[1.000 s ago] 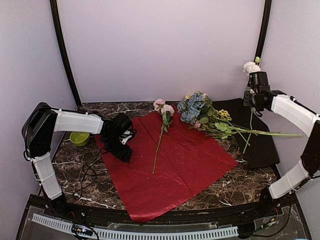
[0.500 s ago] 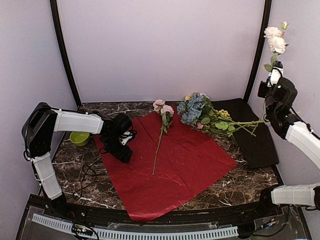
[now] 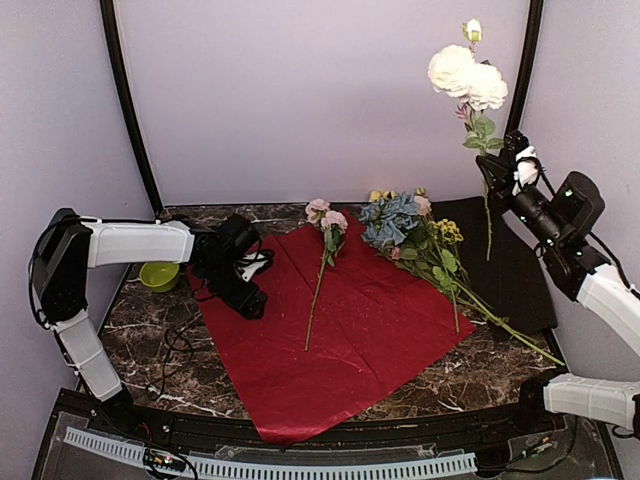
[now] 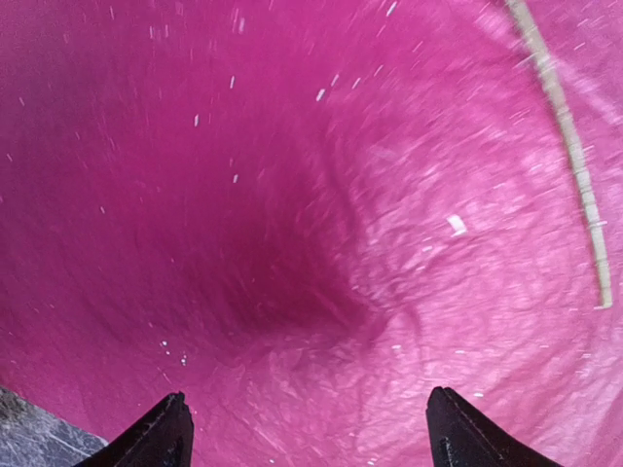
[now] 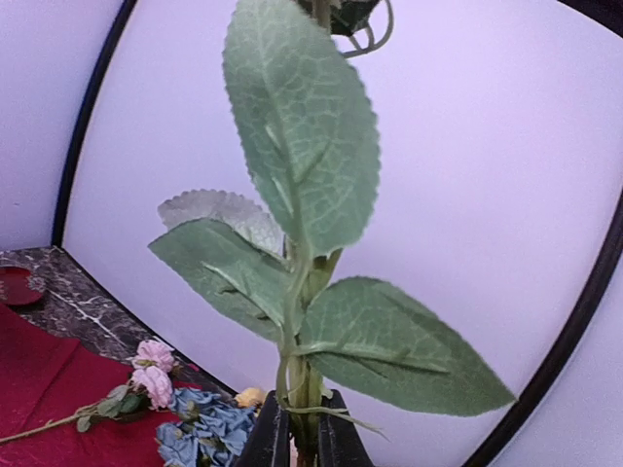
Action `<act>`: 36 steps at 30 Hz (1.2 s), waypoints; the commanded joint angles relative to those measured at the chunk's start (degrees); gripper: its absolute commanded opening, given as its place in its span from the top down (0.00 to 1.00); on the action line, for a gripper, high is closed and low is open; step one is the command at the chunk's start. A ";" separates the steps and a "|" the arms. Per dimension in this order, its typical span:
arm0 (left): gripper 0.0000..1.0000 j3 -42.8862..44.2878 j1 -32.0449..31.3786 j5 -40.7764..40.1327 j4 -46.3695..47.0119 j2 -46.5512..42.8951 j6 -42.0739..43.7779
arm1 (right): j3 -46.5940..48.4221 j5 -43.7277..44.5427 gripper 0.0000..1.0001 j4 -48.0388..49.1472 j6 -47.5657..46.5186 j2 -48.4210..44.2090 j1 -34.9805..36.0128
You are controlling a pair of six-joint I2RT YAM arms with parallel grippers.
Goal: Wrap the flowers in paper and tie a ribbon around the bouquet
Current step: Place the fake flower on the flattened wrapping paper.
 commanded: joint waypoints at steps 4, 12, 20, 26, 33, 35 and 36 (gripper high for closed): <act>0.14 3.60 -0.31 4.19 1.38 -5.58 2.18 | -3.49 -6.36 1.00 -5.35 8.33 2.28 -0.07; 0.14 7.92 0.35 2.15 0.78 -5.03 3.39 | 4.78 9.88 1.00 -7.91 19.95 4.10 -0.09; 0.14 6.68 8.28 4.21 5.83 -6.85 -2.03 | 17.20 -7.76 1.00 -10.03 59.57 23.45 11.92; 0.14 2.90 11.09 4.27 8.90 -9.49 -2.85 | 25.03 -11.36 1.00 -1.20 74.01 44.08 21.56; 0.14 3.29 11.52 3.97 8.16 -9.79 -1.93 | 36.79 -9.03 1.00 -4.62 77.02 62.86 26.84; 0.14 2.95 11.55 3.19 8.15 -9.77 -1.76 | 38.09 -7.04 1.00 -4.98 78.39 65.92 27.68; 0.14 2.82 11.57 2.98 8.08 -9.84 -1.72 | 38.52 -6.00 1.00 -4.91 78.82 67.01 28.03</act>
